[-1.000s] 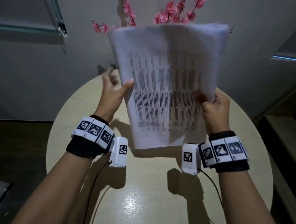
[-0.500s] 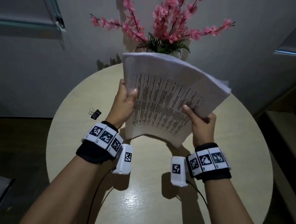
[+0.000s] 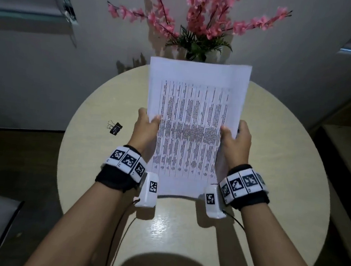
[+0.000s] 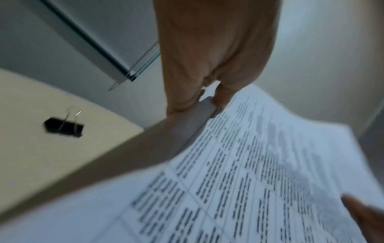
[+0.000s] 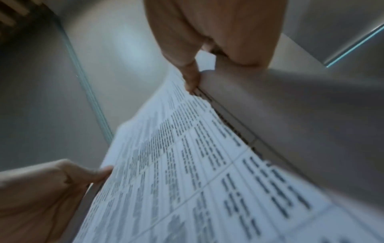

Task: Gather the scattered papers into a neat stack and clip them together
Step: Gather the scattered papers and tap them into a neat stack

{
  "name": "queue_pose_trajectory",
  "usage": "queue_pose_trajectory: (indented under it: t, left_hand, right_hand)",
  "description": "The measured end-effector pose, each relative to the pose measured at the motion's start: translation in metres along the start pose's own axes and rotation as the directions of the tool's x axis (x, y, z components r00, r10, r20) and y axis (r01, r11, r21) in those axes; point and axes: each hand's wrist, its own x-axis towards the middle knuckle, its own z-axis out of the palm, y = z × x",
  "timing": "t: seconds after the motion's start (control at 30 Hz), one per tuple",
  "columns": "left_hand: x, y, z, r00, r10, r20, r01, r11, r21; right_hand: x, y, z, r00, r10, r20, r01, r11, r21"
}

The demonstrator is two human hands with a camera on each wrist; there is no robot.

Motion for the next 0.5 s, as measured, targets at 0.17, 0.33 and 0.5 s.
queue_pose_trajectory:
  t: [0.17, 0.33, 0.5]
  left_hand:
    - [0.011, -0.054, 0.014, 0.966, -0.247, -0.075, 0.258, 0.936, 0.241]
    - [0.005, -0.091, 0.025, 0.953, -0.292, -0.076, 0.297, 0.860, 0.416]
    - [0.008, -0.110, 0.032, 0.940, -0.301, -0.160, 0.341, 0.849, 0.404]
  right_hand:
    - [-0.006, 0.058, 0.010, 0.948, 0.319, -0.004, -0.303, 0.898, -0.318]
    - [-0.020, 0.096, 0.014, 0.891, 0.452, 0.040, -0.358, 0.754, -0.551]
    - [-0.023, 0.105, 0.018, 0.888, 0.451, 0.088, -0.241, 0.621, -0.746]
